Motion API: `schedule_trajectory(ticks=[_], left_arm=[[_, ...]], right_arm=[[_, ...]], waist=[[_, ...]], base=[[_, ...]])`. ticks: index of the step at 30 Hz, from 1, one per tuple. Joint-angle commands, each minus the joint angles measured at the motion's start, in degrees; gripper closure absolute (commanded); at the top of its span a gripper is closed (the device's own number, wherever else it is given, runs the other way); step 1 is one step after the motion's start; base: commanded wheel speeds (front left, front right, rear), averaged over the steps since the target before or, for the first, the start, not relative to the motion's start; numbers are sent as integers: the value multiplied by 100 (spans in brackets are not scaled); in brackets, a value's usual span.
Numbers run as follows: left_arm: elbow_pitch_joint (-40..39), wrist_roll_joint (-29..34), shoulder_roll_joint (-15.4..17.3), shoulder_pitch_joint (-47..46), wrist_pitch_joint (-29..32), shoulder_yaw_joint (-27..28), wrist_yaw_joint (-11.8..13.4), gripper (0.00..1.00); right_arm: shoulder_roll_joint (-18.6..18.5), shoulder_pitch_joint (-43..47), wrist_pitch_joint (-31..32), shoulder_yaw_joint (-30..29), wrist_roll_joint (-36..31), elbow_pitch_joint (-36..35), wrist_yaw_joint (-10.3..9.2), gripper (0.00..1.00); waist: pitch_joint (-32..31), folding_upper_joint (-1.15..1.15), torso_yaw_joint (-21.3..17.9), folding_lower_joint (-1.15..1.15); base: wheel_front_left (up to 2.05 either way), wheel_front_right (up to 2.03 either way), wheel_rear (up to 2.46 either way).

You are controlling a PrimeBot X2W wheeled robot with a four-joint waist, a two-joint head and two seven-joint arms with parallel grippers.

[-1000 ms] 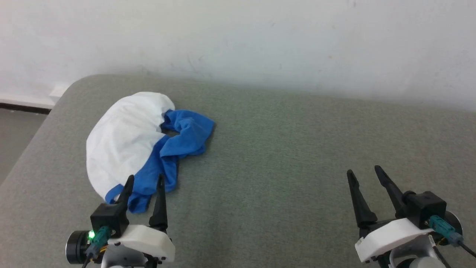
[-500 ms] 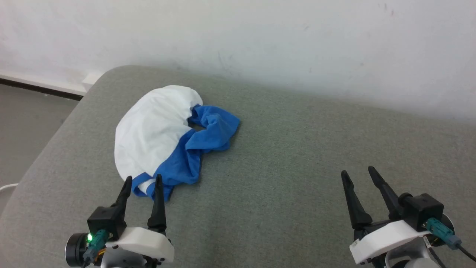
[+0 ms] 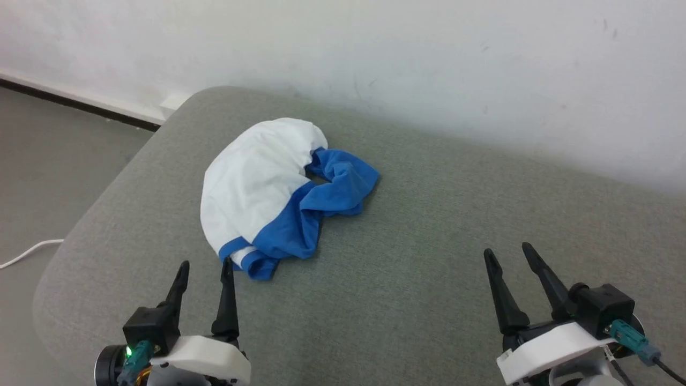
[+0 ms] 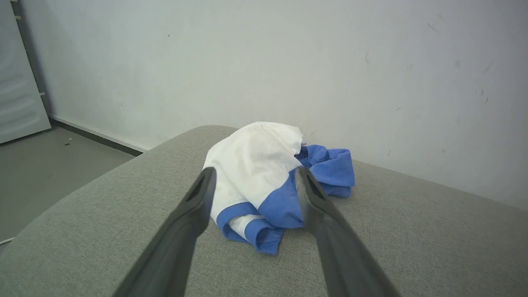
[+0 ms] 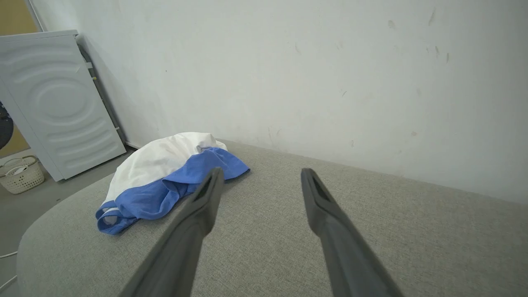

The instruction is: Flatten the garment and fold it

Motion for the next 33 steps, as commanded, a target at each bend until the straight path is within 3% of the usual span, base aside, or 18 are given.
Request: schedule_trajectory(ticks=[1,33], left_arm=[[39,-44,-19,102,-82,-1,50,0],[121,-397,-26,203,-465,-70,220,0]], right_arm=[[15,77,-68,17,72,11,-8,0],[22,67,-450,298,511,204,-11,0]], waist=[[5,0,84,0],[50,0,771,0]], base=[[0,0,0],[0,0,0]])
